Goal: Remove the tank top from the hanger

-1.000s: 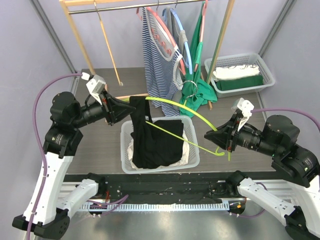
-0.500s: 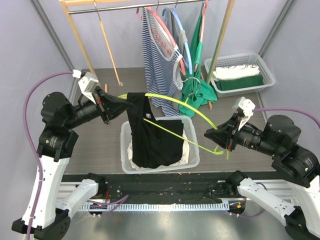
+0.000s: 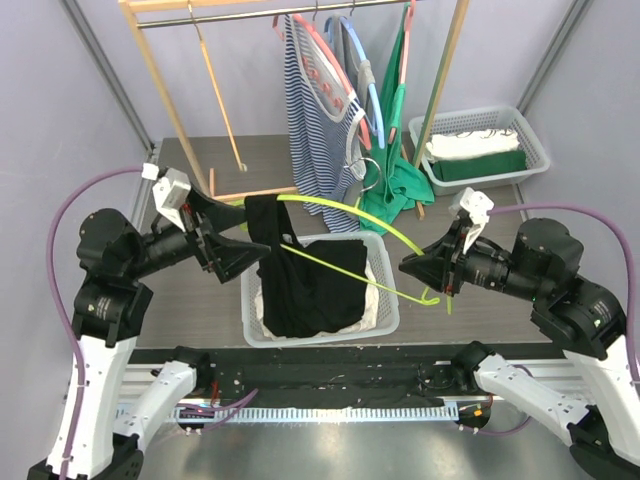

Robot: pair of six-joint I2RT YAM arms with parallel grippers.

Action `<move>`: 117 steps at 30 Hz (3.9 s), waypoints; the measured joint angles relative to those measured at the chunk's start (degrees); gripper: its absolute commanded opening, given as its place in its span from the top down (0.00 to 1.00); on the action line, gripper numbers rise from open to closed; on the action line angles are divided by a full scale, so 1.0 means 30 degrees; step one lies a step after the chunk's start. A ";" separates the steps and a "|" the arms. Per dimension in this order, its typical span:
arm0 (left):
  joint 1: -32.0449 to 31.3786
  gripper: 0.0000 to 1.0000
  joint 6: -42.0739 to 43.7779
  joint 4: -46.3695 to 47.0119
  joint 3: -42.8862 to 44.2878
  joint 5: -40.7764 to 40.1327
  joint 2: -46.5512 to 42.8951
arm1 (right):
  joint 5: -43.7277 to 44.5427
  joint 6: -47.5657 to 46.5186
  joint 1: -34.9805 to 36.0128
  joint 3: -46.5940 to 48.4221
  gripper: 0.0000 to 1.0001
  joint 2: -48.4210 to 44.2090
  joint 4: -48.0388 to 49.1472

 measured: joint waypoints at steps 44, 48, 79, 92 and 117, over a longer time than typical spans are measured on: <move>0.0182 0.00 0.3672 -0.3439 -0.1668 -0.3883 -0.0845 | 0.3111 0.1603 -0.0226 0.0066 0.99 0.1319 -0.0648; -0.0299 0.00 0.3147 -0.3446 -0.3934 -0.3876 -0.2018 | 0.2929 0.1647 -0.0226 0.0066 0.99 0.1290 -0.0648; -0.4823 0.94 0.5683 -0.1166 -0.4328 -0.8043 0.0933 | 0.1304 0.1989 -0.0226 -0.0401 0.99 0.1304 -0.0109; -0.3614 1.00 0.6339 -0.2178 -0.0240 -0.9318 0.0678 | 0.1370 0.1770 -0.0226 -0.0393 0.99 0.0568 -0.1545; -0.6958 1.00 0.5705 -0.2630 0.2149 -0.2288 0.4364 | 0.7249 0.1137 -0.0226 0.4124 0.99 -0.0692 -0.4517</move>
